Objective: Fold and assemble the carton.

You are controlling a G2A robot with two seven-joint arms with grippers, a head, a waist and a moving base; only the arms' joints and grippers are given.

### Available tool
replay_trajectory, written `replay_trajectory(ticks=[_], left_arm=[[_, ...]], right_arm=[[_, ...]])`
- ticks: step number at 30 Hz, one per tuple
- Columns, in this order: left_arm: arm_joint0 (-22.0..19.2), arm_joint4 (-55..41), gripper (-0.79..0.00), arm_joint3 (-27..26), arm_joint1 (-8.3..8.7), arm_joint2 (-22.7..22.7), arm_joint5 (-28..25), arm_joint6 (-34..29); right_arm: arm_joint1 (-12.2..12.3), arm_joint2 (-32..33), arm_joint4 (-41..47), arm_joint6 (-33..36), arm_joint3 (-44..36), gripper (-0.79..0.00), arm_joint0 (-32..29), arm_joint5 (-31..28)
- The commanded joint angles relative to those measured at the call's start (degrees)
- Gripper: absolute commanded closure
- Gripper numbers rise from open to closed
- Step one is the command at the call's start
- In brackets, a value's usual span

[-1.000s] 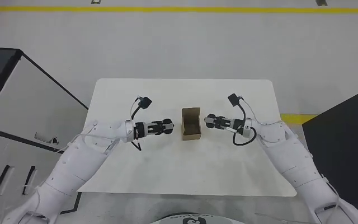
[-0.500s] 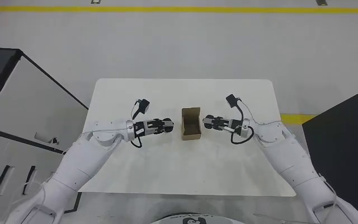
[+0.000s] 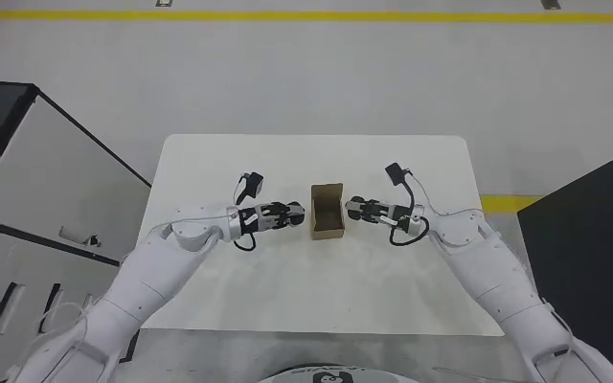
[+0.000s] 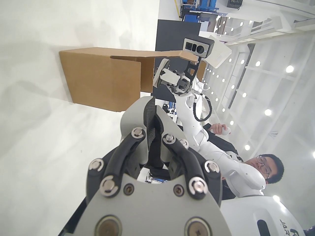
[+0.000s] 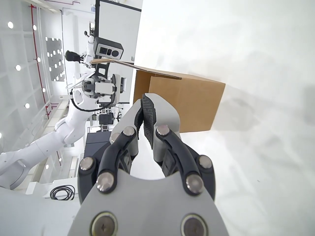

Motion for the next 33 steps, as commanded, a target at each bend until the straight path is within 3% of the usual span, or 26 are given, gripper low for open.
replay_trajectory(ticks=[1,14,33], left_arm=[[-0.9,-0.1,0.0,1.1,-0.68,1.2,0.3,0.1],[-5.4,1.1,0.0,7.0,-4.31,6.0,0.2,0.9],[-6.9,5.1,0.0,10.1,-6.94,7.9,1.0,2.0]], right_arm=[[-0.1,-0.1,0.2,0.0,0.1,0.0,0.0,-0.1],[-1.4,-2.9,-1.5,-1.1,2.0,0.0,2.3,0.6],[-2.7,-5.6,-6.0,-2.2,3.1,0.0,4.4,2.7]])
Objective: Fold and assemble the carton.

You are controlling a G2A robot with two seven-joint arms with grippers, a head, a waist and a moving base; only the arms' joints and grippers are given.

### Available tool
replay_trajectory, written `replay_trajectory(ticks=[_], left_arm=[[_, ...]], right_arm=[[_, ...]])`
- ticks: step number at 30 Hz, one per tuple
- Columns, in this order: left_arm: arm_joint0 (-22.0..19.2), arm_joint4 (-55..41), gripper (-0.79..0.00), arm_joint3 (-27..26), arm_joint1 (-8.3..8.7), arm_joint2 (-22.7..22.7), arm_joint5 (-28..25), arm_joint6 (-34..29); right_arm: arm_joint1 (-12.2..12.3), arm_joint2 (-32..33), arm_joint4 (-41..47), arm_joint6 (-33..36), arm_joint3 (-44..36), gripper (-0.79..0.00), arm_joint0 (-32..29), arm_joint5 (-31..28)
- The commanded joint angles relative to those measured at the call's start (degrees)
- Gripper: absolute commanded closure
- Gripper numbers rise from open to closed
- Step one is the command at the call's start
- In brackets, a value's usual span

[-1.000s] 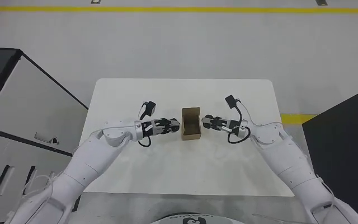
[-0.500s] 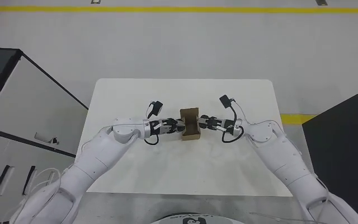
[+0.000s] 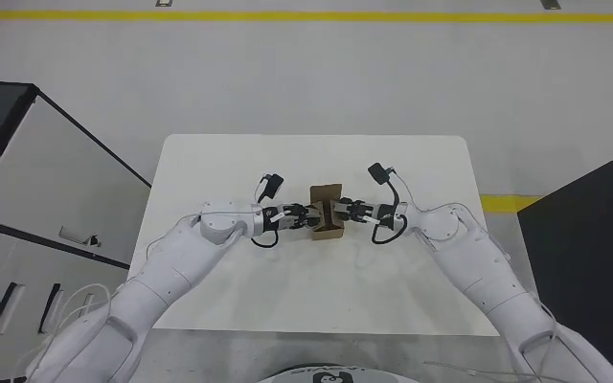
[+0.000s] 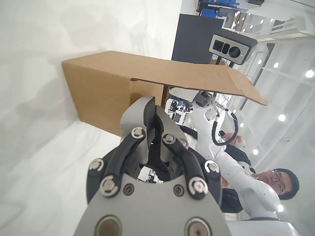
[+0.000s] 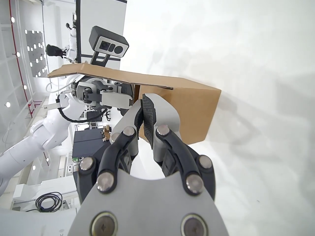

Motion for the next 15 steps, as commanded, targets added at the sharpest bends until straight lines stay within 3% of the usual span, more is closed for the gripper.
replay_trajectory(ticks=[1,15], left_arm=[[0.0,0.4,0.0,0.2,-0.25,0.1,0.0,0.1],[0.1,2.8,0.0,0.9,-1.21,-0.6,0.2,0.9]], right_arm=[[-0.1,-0.1,-0.4,0.0,0.0,0.0,0.1,0.2],[-0.6,-0.6,-2.2,0.3,-0.5,0.0,0.3,1.3]])
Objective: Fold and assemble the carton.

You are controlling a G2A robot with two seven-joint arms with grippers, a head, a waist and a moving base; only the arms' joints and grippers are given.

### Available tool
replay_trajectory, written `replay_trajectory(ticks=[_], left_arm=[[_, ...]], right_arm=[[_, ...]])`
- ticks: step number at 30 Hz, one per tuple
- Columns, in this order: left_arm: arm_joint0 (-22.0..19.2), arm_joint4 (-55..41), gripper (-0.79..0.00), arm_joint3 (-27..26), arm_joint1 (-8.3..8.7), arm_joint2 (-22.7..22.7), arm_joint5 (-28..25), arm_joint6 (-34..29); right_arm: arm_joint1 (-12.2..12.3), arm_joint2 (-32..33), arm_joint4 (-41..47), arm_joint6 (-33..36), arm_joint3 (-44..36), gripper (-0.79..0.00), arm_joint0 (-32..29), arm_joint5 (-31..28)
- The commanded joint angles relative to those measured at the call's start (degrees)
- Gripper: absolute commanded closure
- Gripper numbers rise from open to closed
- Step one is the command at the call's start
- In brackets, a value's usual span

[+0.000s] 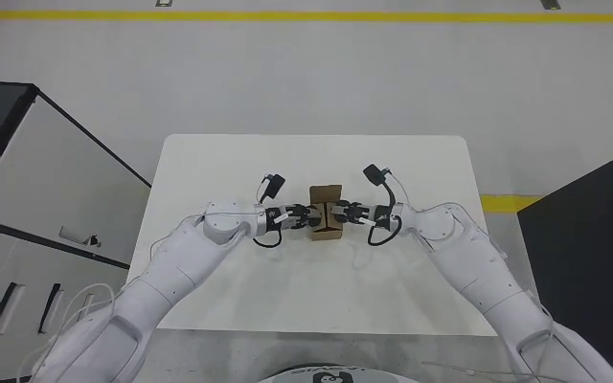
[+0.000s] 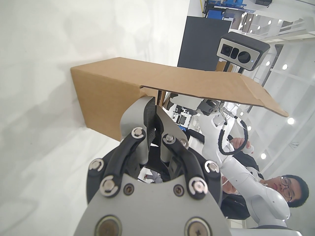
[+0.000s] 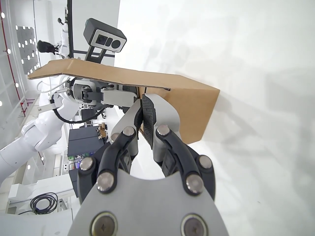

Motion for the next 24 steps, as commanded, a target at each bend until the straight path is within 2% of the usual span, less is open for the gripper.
replay_trajectory(ticks=[1,24], left_arm=[[0.1,0.3,0.0,-0.1,-0.06,-0.2,-0.1,-0.1],[1.0,2.9,0.0,-0.3,-0.92,-2.0,0.6,-1.2]], right_arm=[[0.0,0.1,-0.2,0.1,-0.1,0.0,0.0,0.0],[-0.4,0.4,-1.5,1.1,-0.9,0.0,-0.4,1.1]])
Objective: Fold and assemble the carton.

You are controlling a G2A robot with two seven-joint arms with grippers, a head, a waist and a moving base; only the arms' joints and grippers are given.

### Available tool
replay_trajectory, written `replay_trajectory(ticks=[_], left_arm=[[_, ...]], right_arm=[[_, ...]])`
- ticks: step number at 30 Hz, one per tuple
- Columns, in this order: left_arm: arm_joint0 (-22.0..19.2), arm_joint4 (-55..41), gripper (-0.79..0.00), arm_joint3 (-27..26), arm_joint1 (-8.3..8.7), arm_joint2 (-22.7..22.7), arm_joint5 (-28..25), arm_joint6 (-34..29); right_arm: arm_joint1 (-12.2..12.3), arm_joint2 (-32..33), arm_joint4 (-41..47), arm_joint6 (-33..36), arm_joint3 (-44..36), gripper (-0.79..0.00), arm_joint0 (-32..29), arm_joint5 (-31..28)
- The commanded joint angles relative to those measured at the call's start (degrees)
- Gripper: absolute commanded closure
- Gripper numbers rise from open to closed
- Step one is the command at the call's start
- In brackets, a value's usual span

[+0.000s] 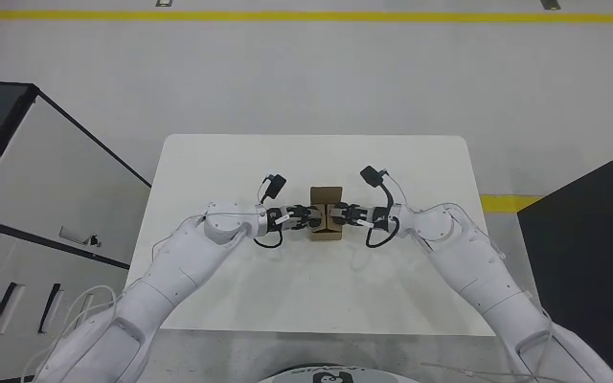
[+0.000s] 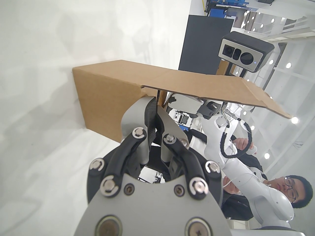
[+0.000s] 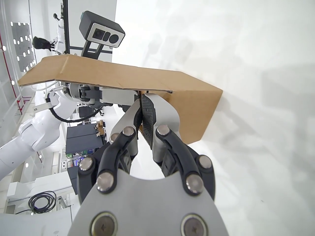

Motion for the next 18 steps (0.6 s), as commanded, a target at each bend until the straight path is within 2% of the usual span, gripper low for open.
replay_trajectory(ticks=[1,18], left_arm=[[0.1,0.2,0.0,-0.2,-0.02,-0.3,0.0,-0.1],[1.8,1.9,0.0,-1.3,-0.21,-1.8,0.5,-0.6]], right_arm=[[0.0,0.2,0.0,0.0,-0.3,0.0,-0.1,-0.1],[0.1,1.0,-1.1,0.1,-1.4,0.0,-1.4,0.3]])
